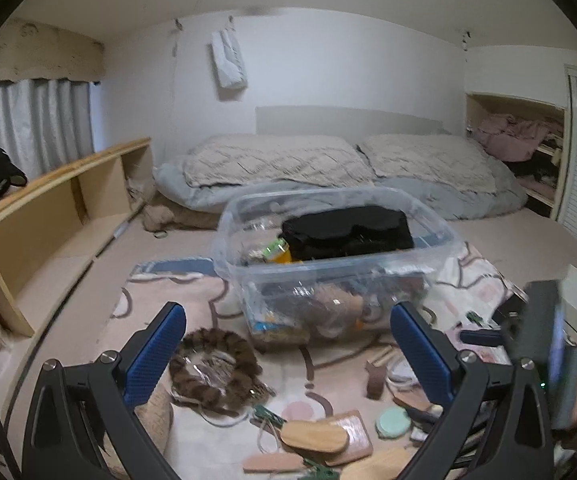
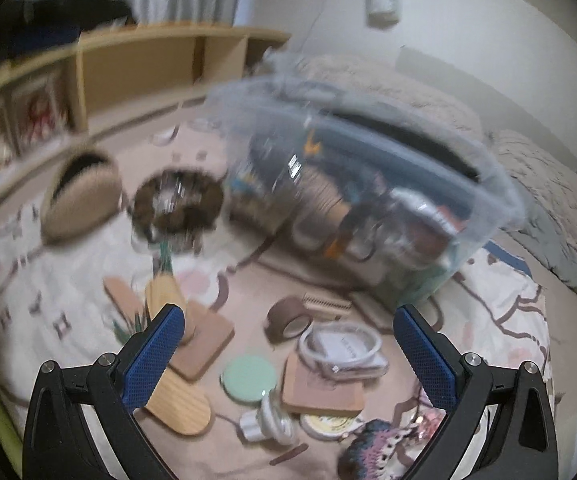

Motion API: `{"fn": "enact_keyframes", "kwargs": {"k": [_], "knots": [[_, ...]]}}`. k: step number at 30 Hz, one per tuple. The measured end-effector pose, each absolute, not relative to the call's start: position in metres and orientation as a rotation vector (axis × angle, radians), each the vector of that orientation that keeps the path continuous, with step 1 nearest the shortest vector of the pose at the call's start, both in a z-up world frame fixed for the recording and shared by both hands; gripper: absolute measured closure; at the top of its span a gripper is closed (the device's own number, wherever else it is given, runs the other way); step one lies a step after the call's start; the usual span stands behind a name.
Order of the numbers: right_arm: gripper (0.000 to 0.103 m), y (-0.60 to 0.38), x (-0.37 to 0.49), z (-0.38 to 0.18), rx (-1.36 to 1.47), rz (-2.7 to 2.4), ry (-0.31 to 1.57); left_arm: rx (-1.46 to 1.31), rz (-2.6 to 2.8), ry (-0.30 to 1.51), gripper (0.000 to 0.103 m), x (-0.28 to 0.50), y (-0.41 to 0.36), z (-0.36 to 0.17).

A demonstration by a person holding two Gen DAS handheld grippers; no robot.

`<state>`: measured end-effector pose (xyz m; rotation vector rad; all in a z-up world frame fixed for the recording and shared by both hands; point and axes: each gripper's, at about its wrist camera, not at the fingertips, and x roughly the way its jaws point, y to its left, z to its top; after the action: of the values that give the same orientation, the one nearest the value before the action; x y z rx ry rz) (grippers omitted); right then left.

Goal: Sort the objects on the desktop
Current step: 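Move both open tools back over the scattered items beside the box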

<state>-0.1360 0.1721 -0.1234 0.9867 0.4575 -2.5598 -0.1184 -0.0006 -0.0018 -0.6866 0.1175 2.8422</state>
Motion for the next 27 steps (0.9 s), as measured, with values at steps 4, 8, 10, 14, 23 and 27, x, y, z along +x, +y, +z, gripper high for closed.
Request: {"fn": "enact_keyframes", "kwargs": {"k": [4,8,10,14,23,27], "knots": [[0.0,0.157,-0.139,-0.148,1.062,-2.501,0.551,-0.701,2.815,0.126,0.0,-0.114,-0.001,-0.008],[0.0,0.148,-0.144,-0.173,1.179,-2.43,0.624,-0.701,2.79,0.069,0.0,-0.112,-0.004,-0.011],[0.0,0.146,-0.145,-0.182,1.209,-2.416,0.663,-0.69,2.79,0.041,0.0,-0.112,-0.006,-0.01],[0.0,0.148,-0.149,-0.195,1.27,-2.415,0.701,-0.687,2.799,0.046,0.0,-0.112,-0.008,-0.011],[0.0,0.152,-0.15,-0.205,1.334,-2.372,0.729,-0.778,2.741,0.086,0.0,-0.116,-0.007,-0.026],[0.0,0.155,-0.14,-0.205,1.372,-2.278,0.672,-0.811,2.728,0.122,0.0,-0.117,-0.005,-0.032]]}}
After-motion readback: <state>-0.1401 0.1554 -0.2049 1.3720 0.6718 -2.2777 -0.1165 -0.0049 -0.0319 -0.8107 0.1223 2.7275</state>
